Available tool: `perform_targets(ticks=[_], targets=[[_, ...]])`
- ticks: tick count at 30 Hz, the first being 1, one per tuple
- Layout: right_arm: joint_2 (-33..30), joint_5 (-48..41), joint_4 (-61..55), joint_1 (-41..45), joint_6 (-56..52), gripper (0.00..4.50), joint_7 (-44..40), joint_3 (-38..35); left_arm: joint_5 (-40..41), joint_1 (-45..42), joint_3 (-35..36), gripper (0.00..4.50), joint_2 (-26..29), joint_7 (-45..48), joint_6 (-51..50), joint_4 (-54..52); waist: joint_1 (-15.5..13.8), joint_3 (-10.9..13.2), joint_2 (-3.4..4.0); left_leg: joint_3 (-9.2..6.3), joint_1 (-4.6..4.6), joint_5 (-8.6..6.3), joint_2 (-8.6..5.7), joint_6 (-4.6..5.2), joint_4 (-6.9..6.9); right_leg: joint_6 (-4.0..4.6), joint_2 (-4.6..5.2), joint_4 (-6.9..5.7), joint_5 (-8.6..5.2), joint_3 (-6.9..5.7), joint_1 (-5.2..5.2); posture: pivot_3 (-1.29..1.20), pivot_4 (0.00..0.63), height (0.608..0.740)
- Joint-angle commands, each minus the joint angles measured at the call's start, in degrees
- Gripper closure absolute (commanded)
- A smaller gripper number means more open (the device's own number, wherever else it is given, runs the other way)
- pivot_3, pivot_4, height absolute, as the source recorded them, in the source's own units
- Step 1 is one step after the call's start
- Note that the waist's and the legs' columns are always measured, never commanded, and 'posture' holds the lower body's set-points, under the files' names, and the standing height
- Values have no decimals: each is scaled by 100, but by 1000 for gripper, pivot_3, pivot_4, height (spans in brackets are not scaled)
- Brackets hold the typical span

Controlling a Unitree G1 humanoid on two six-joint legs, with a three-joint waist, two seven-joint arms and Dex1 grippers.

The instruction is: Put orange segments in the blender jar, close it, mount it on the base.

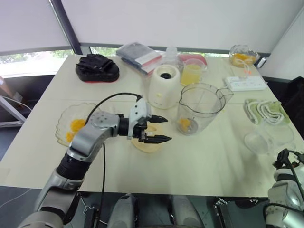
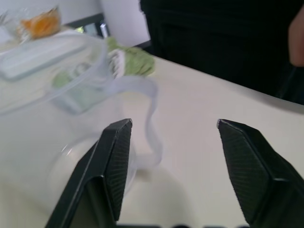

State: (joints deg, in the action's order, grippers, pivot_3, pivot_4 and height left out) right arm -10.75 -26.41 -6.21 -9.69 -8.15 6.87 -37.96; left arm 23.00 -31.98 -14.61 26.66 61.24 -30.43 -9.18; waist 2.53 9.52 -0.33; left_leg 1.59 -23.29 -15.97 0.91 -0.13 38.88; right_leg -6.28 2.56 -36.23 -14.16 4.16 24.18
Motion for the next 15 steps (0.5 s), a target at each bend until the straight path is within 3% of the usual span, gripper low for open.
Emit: perform_targets(ticks=[1,4,8,11,15], targets=[[53,-116,-934,-433,-285,1531,-111,147,27,-202,57,1033,-7,84,87,35,-2,0,0,0,0,0,1,0,0,0,1,0,0,0,0,0,150,740],[-7,-279,-1913,-1112,-736,1531,-409,457,9,-349,52,1033,44,198,68,217,-12,0,0,0,-3,0,1,0,0,1,3,1,-1,0,2,0,150,740],[-622,-455,-3014,-1977,-1512,1531,-1056,772,9,-604,61,1033,123,376,-8,507,-12,0,-3,1,-5,0,1,0,0,1,7,4,-1,0,4,0,150,740],[-1244,-854,-3760,-2516,-1957,1531,-1735,711,-7,-775,20,1033,259,598,-89,678,-18,3,-8,2,-7,-1,0,0,0,0,8,9,-3,-1,5,0,150,740],[-1760,-1570,-4304,-2552,-2350,1531,-1999,353,-97,-963,-36,1033,447,890,-1,934,-16,12,-23,-4,-10,-1,4,0,-2,0,1,11,-3,-8,6,0,150,740]])
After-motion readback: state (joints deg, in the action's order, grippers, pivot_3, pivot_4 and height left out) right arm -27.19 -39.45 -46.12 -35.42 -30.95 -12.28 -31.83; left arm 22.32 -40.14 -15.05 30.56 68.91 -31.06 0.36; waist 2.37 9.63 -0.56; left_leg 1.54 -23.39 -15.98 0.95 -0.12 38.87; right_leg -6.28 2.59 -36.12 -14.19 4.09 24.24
